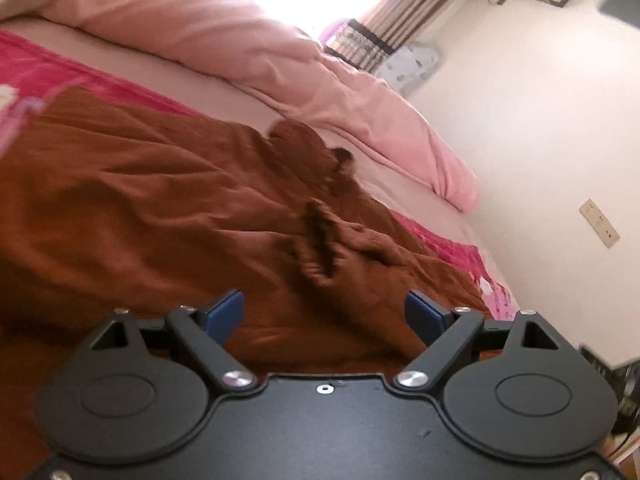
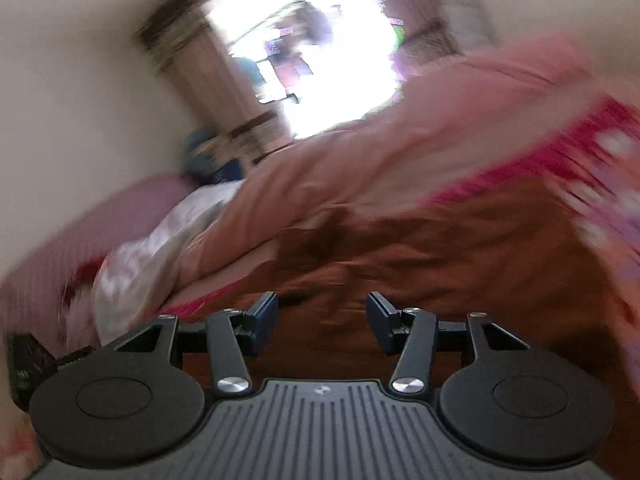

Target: Fold large clothes

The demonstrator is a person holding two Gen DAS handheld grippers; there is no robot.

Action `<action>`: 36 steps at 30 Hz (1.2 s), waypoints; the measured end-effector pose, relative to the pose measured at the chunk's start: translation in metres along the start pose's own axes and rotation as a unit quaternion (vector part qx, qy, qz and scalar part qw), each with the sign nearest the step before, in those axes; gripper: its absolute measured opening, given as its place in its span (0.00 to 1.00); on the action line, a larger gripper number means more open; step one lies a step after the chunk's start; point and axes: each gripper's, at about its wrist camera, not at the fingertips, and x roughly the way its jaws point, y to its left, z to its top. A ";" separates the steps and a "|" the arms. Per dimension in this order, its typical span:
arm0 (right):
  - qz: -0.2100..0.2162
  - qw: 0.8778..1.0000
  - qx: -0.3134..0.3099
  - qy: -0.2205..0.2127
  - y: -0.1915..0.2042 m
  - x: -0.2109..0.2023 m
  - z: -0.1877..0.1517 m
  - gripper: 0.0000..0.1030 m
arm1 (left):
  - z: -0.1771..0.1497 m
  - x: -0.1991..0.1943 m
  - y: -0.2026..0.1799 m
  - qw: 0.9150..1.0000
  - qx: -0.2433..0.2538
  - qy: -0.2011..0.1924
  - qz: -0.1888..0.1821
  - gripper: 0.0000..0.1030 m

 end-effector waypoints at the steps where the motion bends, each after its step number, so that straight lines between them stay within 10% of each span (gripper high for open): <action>1: -0.010 1.000 0.020 -0.001 -0.013 -0.002 -0.001 0.59 | 0.001 0.013 -0.005 1.000 -0.001 0.008 0.001 0.83; 12: -0.059 0.987 0.146 0.013 -0.099 0.000 -0.020 0.60 | 0.006 0.077 -0.014 0.998 -0.041 0.044 0.006 0.14; 22: -0.036 0.984 0.173 -0.026 -0.092 0.008 -0.011 0.54 | 0.012 0.010 -0.014 1.000 0.010 -0.010 -0.016 0.12; 26: -0.099 0.978 0.183 0.001 -0.102 0.029 -0.021 0.20 | -0.008 0.039 0.010 0.999 0.002 0.035 0.034 0.13; 36: -0.124 0.978 0.162 0.037 -0.097 0.014 -0.022 0.34 | -0.001 0.013 0.003 0.997 0.041 0.013 0.068 0.34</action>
